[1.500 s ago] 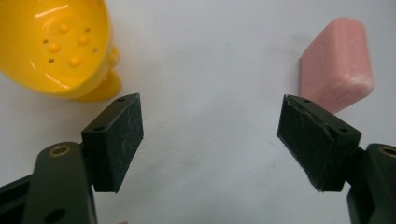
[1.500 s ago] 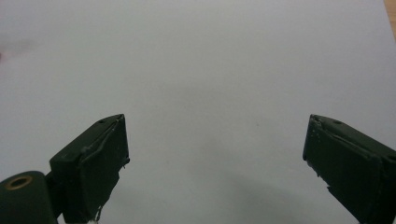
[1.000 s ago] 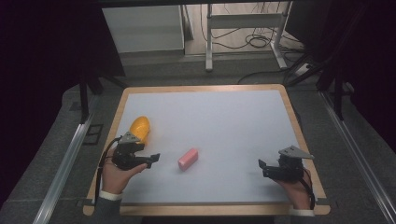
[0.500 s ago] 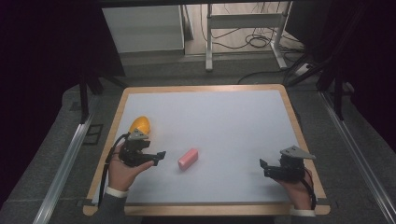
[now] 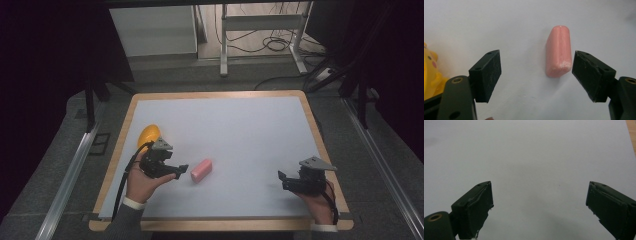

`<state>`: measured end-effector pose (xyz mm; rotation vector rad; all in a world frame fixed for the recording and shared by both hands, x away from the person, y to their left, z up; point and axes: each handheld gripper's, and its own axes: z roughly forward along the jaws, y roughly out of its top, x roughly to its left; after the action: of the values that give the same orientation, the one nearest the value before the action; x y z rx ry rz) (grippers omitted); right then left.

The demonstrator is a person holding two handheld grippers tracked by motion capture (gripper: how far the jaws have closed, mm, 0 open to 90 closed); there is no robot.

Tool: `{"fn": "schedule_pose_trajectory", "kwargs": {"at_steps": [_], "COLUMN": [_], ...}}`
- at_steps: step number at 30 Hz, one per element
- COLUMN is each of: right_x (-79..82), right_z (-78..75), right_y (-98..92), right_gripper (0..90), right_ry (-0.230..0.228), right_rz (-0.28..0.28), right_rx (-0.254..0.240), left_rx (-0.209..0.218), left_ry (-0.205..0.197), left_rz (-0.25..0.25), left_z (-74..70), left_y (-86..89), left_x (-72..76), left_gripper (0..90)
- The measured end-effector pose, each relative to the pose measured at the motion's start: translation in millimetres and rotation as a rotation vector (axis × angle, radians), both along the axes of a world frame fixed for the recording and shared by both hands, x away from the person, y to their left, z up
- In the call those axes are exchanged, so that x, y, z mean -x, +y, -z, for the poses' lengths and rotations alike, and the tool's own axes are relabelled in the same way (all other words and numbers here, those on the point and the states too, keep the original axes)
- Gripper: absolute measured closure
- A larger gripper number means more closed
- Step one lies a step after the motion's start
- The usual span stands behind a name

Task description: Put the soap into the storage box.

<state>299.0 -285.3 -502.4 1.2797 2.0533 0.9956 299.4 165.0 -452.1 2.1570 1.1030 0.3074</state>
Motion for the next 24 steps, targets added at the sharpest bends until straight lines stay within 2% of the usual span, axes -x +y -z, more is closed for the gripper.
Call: {"fn": "schedule_pose_trajectory", "kwargs": {"at_steps": [12, 24], "right_x": [-0.3, -0.1], "right_z": [0.5, -0.3], "right_y": [-2.2, -2.8], "right_gripper": [7.0, 7.0], "right_ry": [0.000, -0.006], "right_rz": [0.007, 0.012], "right_rx": [-0.001, -0.001], "left_rx": [-0.023, -0.056], "left_ry": [0.011, 0.034], "left_rz": [0.032, 0.078], "left_z": [2.1, 7.7], "left_y": [-15.2, -39.3], "left_x": [-5.0, -12.5], "left_gripper": [23.7, 23.6]}}
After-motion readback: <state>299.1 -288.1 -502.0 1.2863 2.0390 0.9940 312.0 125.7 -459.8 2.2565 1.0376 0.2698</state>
